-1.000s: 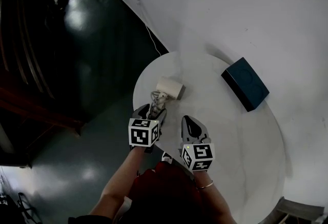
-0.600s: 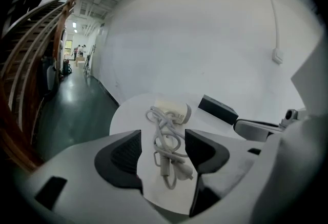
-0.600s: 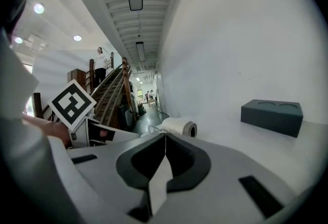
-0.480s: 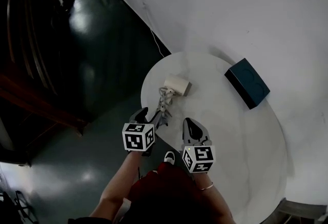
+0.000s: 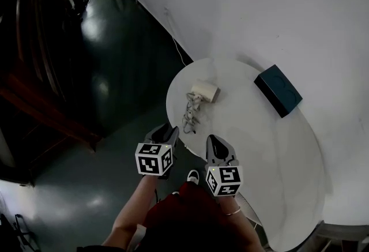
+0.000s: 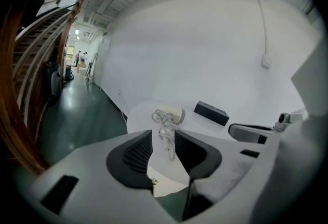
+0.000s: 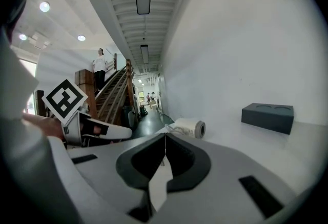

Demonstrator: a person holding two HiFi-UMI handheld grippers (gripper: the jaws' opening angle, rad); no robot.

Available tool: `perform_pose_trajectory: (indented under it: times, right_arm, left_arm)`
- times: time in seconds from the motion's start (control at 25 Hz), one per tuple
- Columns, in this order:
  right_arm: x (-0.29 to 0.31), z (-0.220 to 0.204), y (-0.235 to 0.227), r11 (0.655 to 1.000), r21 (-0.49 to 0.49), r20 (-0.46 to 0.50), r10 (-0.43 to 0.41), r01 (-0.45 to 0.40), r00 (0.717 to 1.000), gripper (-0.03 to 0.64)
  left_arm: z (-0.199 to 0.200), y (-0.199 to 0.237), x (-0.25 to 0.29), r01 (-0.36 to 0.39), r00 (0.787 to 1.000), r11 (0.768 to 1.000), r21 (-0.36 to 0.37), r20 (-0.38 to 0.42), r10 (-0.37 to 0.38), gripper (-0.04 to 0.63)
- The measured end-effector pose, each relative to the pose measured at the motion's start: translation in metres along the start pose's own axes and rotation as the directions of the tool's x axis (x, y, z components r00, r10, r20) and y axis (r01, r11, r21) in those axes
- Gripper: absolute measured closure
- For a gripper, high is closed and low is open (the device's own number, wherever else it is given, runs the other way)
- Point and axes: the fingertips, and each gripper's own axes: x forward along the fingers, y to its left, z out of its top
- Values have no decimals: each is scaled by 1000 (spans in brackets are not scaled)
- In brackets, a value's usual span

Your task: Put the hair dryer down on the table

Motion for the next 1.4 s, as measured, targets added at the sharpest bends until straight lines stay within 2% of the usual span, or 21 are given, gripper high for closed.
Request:
perform_pose_trajectory:
  times: [0.56, 0.88, 1.4]
  right_arm:
    - [-49, -5, 33, 1000, 2, 46, -28, 28, 999, 601]
    - [-69, -10, 50, 1000, -1, 62, -25, 25, 998, 603]
    - [-104, -6, 67, 1000, -10, 117, -20, 21, 993, 603]
  left_arm:
    - [-18, -12, -65, 17, 999, 997, 69, 29, -19, 540]
    - [-22, -12, -95, 4, 998, 995, 95, 62, -10, 563]
    - [-31, -18, -135, -11, 995, 997, 78, 103, 3, 565]
